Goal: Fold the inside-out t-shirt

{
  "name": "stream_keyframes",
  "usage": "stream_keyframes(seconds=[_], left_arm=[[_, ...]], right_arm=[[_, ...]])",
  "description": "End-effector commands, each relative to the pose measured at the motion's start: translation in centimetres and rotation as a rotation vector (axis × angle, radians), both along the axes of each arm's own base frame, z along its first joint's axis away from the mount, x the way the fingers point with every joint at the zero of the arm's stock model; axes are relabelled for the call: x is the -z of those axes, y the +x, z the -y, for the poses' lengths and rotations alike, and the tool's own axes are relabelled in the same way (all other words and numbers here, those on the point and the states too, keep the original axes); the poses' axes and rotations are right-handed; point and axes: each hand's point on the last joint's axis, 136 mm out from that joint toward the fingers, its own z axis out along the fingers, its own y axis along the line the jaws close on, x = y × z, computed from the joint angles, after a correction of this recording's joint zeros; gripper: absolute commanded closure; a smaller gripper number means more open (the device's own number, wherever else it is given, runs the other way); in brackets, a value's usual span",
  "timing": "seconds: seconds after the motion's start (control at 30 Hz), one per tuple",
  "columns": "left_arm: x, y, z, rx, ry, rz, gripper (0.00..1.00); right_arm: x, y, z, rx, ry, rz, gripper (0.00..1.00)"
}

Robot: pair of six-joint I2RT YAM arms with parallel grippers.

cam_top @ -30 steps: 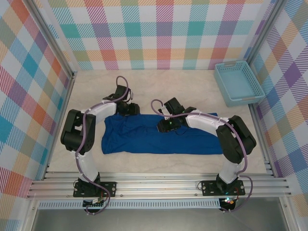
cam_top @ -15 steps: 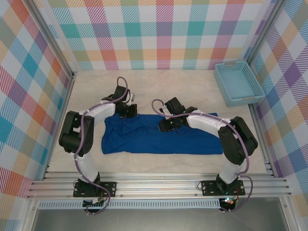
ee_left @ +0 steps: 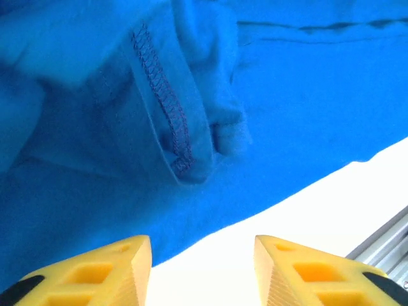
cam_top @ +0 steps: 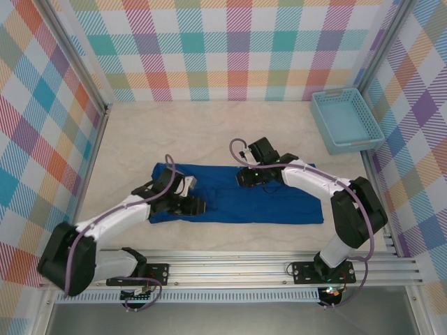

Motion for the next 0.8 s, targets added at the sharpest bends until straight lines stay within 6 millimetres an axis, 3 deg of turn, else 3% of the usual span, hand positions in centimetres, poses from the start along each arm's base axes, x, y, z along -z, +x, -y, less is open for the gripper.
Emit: stream_keyframes(seconds=[0.0,0.13,0.23,0.43,0.63,0.77], left_arm=[[-4.1,2.3,-1.9,-0.14,0.017,0.176,0.47],[-3.9,5.0,-5.4,-0.333,0.127,0.174,0.4],[-2.9,7.2,-5.9,-0.37,0.185,0.12,0.39],[-1.5,10.4,-4.6,-0.35,0.218,0.079,0.38],[0.5,10.2,-3.3,-0.275,0.217,0.011,0.49],[1.4,9.2,-3.5,-0.252,0.23,-0.022,0.66]], right_arm=[[-0.9,-1.0,-2.5,-0.075,0.098,-0.008,0.61],[-1.4,-2.4,-6.1,-0.107,0.185,-0.046,0.59],[-0.4,-3.1,-7.9,-0.025,0.233,-0.163,0.56],[2.4,-5.1,-10.6,0.015,0.246,-0.315,0.55],[4.4,-5.5,-11.2,0.032,0.229,-0.365,0.58],[5.3,-5.8,-11.3,0.035,0.225,-0.395,0.62]])
